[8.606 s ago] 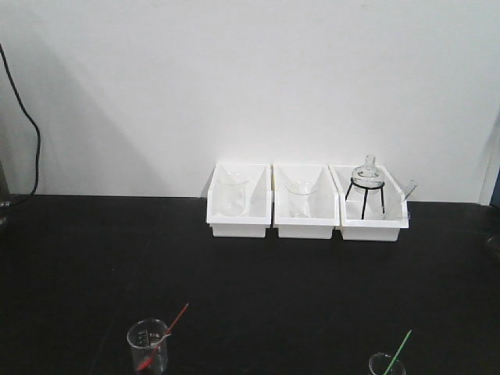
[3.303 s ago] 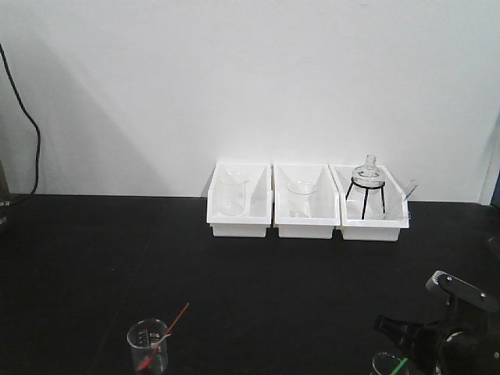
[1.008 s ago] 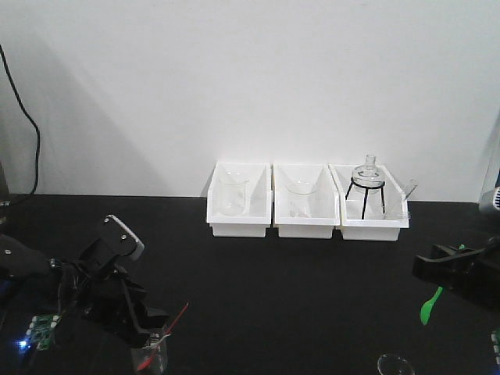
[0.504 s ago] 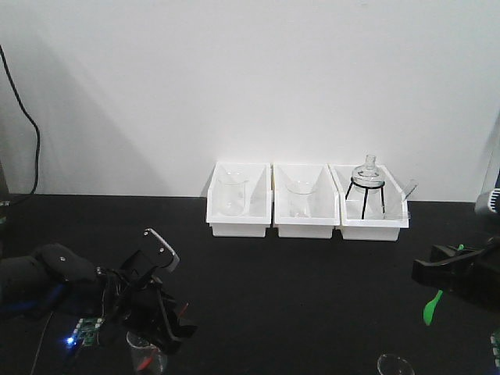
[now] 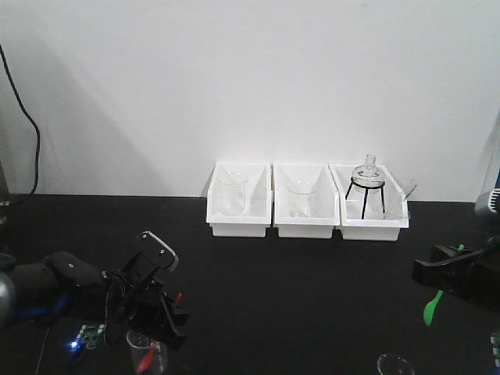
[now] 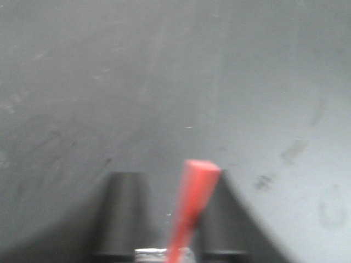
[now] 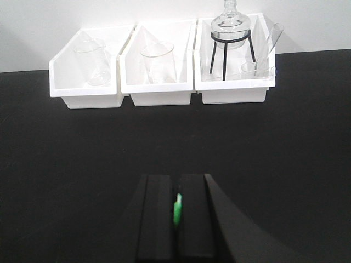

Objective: Sort red and green spoons into left cabinet
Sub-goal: 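Grasp the red spoon in its beaker with the left gripper and lift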

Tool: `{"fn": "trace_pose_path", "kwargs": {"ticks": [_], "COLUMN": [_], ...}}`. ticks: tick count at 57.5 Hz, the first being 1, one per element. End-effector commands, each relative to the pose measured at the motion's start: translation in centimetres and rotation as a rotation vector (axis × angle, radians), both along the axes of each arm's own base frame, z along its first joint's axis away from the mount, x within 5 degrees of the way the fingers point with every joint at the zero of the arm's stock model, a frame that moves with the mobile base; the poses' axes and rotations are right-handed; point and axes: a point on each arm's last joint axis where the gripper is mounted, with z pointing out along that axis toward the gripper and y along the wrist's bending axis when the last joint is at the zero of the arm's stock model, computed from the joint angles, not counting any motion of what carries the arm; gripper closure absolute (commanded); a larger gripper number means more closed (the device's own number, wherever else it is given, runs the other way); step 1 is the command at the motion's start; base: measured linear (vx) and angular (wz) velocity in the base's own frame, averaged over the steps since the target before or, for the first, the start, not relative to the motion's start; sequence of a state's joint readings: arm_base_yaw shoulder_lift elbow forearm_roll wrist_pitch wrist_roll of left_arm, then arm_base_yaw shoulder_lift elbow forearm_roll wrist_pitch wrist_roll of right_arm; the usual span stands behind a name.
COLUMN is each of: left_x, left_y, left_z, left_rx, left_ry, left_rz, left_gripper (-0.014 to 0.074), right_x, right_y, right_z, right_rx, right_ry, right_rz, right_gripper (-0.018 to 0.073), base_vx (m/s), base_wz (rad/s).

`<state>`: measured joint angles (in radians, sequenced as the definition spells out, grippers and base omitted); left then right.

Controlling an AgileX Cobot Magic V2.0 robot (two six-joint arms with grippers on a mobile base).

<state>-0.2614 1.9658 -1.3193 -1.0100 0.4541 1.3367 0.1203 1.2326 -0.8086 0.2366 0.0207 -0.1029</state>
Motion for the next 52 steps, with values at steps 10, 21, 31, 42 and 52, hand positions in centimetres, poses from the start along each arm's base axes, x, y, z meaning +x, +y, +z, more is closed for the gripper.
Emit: {"fn": "trace_pose_path", "kwargs": {"ticks": [10,21,31,42,52], "left_x": [0.1,0.2,0.0,-0.9,-3.3], "left_y": [-0.3,-0.4,-0.2,0.8,1.5], "left_z": [3.5,3.8,5.8,10.3,15.4], "left_rx": [-0.054,-0.111,-0.156,-0.201,-0.263], "left_ry": [-0.088,-0.078,-0.124,-0.251,-0.357], "left_rz": [0.028,0.068,0.114,0.197,0.211], "left_gripper": [0.0605,0.0604,0.0603,0.0603,0.0603], "right_x": [-0.1,-0.1,-0.1,-0.1,-0.1], "right_y": [-0.3,-0.3,-0.3,-0.3,-0.3], "right_z": [2.4,2.4,2.4,2.4,2.4], "right_rx": [-0.005,-0.004,-0.004,-0.006,-0.058], "right_ry": [-0.132,-0.132,-0.132,-0.132,-0.139], "right_rz": [-0.016,-0.016,-0.016,-0.016,0.0], "right_gripper": [0.0566,0.0566,0.0566,0.0565,0.0564], "base_vx": [0.0,0.0,0.0,0.0,0.0], "base_wz": [0.0,0.0,0.0,0.0,0.0]}}
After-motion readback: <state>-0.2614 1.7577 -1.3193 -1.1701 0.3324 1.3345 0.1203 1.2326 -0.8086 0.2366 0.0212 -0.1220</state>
